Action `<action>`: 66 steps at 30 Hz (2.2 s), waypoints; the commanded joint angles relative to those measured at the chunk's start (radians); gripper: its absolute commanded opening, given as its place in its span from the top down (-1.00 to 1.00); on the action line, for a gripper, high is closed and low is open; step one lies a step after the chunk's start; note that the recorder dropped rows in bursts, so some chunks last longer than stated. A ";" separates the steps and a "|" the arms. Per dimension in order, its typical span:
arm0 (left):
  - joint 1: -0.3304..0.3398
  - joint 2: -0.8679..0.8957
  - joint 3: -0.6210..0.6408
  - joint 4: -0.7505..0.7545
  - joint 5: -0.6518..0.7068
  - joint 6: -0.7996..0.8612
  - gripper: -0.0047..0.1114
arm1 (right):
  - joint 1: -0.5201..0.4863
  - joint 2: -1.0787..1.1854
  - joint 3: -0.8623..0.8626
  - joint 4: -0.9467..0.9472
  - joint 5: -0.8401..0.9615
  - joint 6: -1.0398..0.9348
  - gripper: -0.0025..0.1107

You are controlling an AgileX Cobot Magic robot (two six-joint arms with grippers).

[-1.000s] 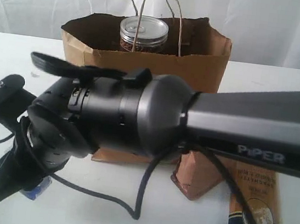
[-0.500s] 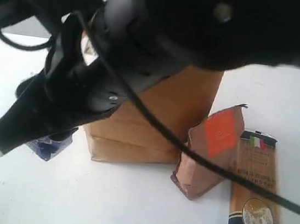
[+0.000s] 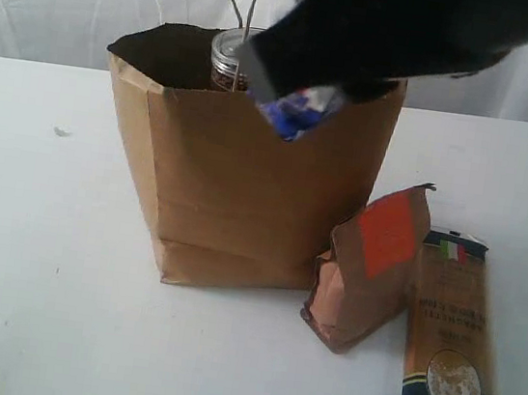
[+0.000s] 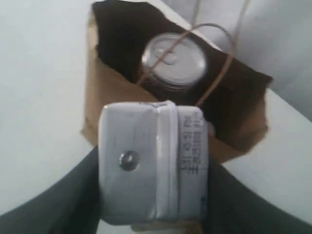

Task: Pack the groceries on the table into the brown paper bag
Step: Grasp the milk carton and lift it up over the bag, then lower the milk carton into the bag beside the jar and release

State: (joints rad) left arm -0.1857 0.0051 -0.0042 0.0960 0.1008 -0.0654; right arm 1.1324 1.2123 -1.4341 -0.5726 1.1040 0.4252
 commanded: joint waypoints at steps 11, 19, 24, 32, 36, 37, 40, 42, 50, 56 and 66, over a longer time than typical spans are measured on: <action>0.003 -0.005 0.004 -0.001 -0.003 -0.001 0.92 | -0.161 -0.035 -0.010 -0.191 -0.008 0.101 0.96; 0.003 -0.005 0.004 -0.001 -0.003 -0.001 0.92 | -0.268 -0.010 -0.010 -0.129 -0.127 0.075 0.96; 0.003 -0.005 0.004 -0.001 -0.003 -0.001 0.92 | -0.327 0.042 -0.010 -0.072 -0.141 0.051 0.96; 0.003 -0.005 0.004 -0.001 -0.003 -0.001 0.92 | -0.373 0.093 -0.010 -0.027 -0.217 0.042 0.96; 0.003 -0.005 0.004 -0.001 -0.003 -0.001 0.92 | -0.422 0.100 -0.010 0.044 -0.270 0.011 0.96; 0.003 -0.005 0.004 -0.001 -0.003 -0.001 0.92 | -0.432 0.107 -0.010 0.071 -0.275 -0.008 0.96; 0.003 -0.005 0.004 -0.001 -0.003 -0.001 0.92 | -0.456 0.122 -0.010 0.158 -0.277 -0.082 0.96; 0.003 -0.005 0.004 -0.001 -0.003 -0.001 0.92 | -0.476 0.134 -0.010 0.197 -0.279 -0.108 0.96; 0.003 -0.005 0.004 -0.001 -0.003 -0.001 0.92 | -0.525 0.178 -0.010 0.248 -0.307 -0.156 0.96; 0.003 -0.005 0.004 -0.001 -0.003 -0.001 0.92 | -0.525 0.201 -0.010 0.277 -0.346 -0.182 0.96; 0.003 -0.005 0.004 -0.001 -0.003 -0.001 0.92 | -0.525 0.266 -0.010 0.277 -0.355 -0.205 0.96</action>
State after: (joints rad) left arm -0.1857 0.0051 -0.0042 0.0960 0.1008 -0.0654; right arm 0.6103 1.4725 -1.4341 -0.2888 0.7811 0.2321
